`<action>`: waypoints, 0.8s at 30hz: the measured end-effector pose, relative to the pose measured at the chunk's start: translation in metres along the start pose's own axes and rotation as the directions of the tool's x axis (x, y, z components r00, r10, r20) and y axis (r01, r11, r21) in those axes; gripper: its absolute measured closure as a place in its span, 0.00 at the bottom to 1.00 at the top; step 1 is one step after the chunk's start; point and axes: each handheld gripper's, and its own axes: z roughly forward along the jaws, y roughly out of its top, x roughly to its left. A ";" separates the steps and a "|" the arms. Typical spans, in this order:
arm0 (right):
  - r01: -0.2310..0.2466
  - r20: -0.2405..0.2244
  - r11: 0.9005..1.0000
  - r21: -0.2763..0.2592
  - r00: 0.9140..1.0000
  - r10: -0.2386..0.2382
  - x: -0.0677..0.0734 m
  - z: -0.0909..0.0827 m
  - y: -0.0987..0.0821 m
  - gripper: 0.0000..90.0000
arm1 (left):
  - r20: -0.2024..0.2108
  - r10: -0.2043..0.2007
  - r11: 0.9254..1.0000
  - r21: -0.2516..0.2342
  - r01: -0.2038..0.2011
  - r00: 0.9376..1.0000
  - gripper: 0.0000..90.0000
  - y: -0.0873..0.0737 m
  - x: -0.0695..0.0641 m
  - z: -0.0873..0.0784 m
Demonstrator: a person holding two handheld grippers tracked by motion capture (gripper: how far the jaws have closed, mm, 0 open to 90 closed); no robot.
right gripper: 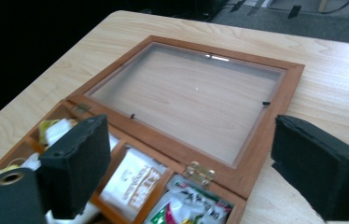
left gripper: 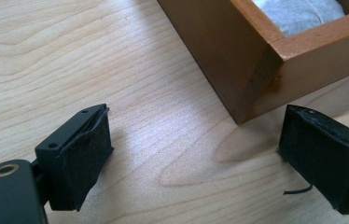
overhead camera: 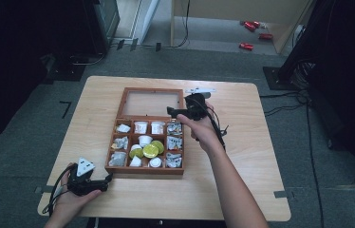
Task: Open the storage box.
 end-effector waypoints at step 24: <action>0.141 -0.028 0.990 0.014 0.990 -0.140 0.058 -0.032 -0.033 0.00 | -0.006 -0.001 1.000 -0.002 0.001 1.000 0.10 0.000 0.000 0.000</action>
